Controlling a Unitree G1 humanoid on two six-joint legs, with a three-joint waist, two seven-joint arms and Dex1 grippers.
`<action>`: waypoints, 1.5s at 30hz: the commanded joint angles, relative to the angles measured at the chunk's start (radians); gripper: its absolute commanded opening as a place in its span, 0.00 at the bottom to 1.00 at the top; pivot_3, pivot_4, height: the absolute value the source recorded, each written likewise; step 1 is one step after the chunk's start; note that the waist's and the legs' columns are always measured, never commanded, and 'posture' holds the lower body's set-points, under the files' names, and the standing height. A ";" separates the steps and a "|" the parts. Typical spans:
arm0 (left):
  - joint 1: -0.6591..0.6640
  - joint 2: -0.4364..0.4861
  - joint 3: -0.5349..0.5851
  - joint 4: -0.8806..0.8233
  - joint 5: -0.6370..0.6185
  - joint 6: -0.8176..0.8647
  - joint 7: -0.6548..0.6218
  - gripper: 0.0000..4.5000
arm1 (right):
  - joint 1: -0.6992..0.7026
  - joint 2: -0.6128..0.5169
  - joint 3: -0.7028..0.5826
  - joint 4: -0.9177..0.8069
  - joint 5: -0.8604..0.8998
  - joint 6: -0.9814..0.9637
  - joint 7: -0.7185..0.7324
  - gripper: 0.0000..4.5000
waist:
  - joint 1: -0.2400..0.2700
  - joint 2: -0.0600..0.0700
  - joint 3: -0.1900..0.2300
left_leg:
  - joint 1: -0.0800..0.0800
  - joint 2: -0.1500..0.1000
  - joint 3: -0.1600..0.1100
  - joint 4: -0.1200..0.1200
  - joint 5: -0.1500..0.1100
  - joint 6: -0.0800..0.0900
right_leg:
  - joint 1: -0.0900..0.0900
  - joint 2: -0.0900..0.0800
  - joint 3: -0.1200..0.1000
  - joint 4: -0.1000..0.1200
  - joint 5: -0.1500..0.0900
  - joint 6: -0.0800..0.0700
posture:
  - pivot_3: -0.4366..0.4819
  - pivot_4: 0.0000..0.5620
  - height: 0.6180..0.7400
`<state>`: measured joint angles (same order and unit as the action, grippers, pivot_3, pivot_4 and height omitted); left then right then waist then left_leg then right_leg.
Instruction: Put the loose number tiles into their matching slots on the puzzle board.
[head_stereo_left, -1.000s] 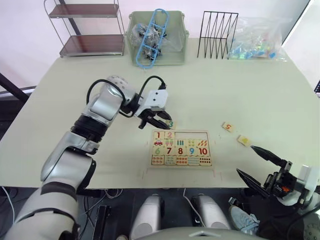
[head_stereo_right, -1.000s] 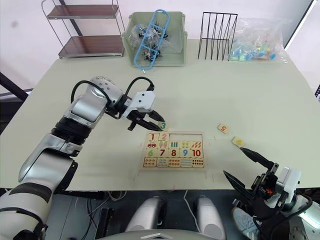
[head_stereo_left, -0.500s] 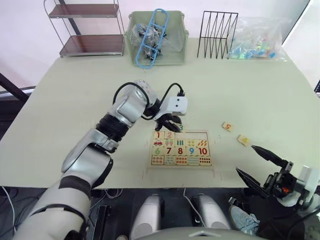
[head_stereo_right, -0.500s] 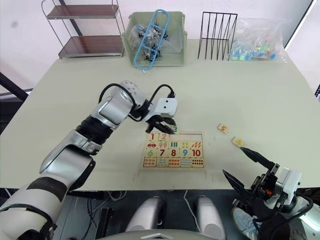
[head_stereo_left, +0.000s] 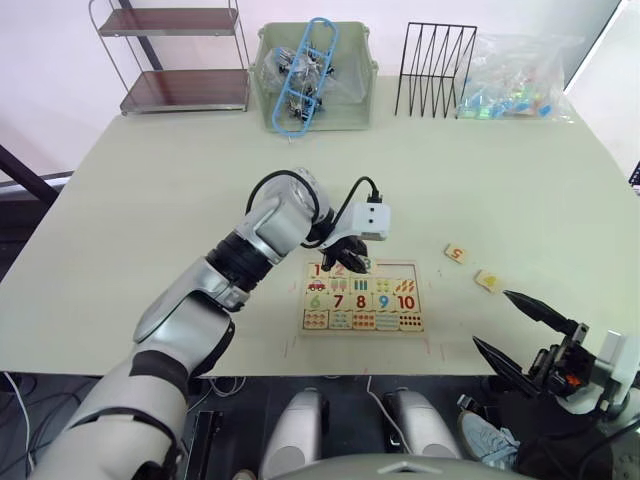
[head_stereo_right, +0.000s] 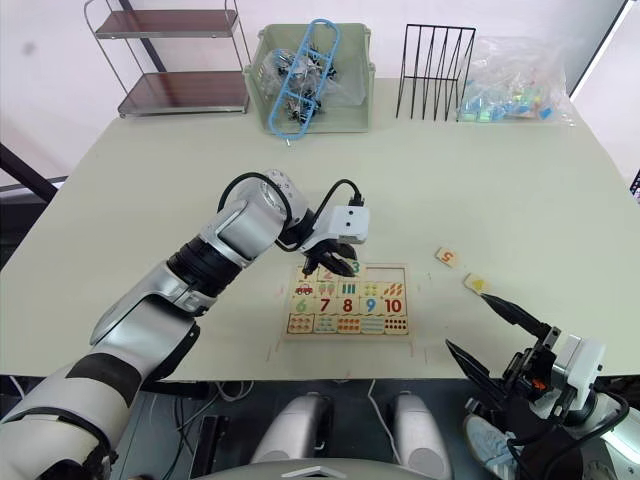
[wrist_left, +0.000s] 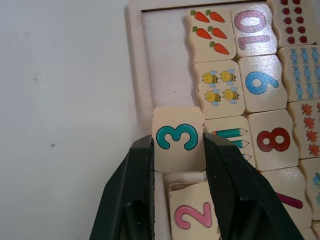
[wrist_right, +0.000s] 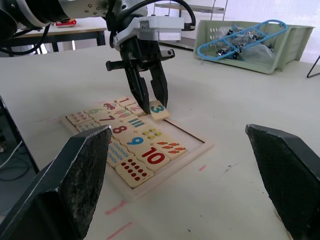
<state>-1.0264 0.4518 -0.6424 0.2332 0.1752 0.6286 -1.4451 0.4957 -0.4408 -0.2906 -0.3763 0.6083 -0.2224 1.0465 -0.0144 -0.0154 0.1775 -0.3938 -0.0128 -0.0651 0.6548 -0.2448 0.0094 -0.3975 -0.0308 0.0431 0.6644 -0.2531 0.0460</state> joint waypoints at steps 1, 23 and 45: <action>0.000 0.019 -0.011 -0.062 0.008 0.029 -0.009 0.21 | 0.001 -0.007 -0.007 -0.031 0.015 -0.006 -0.003 1.00 | 0.000 0.000 0.000 | 0.000 0.000 0.000 0.000 0.000 0.000 | 0.000 0.000 0.000 0.000 0.000 0.000 | 0.48 0.27 1.00; -0.003 0.022 -0.038 -0.046 0.028 0.040 0.041 0.21 | 0.002 -0.005 0.002 -0.037 0.011 -0.002 -0.012 1.00 | 0.001 0.000 0.000 | 0.000 0.000 0.000 0.000 0.000 0.000 | 0.000 0.000 0.000 0.000 0.000 0.000 | 0.48 0.27 1.00; 0.020 0.025 -0.047 -0.061 0.031 0.047 0.037 0.47 | 0.001 -0.012 0.002 -0.040 0.010 0.000 -0.016 1.00 | 0.001 0.000 0.000 | 0.000 0.000 0.000 0.000 0.000 0.000 | 0.000 0.000 0.000 0.000 0.000 0.000 | 0.48 0.27 1.00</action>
<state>-1.0099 0.4755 -0.6802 0.1917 0.2054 0.6724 -1.4017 0.4943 -0.4450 -0.2817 -0.3847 0.6059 -0.2193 1.0335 -0.0136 -0.0153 0.1774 -0.3936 -0.0129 -0.0650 0.6549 -0.2447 0.0094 -0.3975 -0.0310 0.0432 0.6646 -0.2530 0.0459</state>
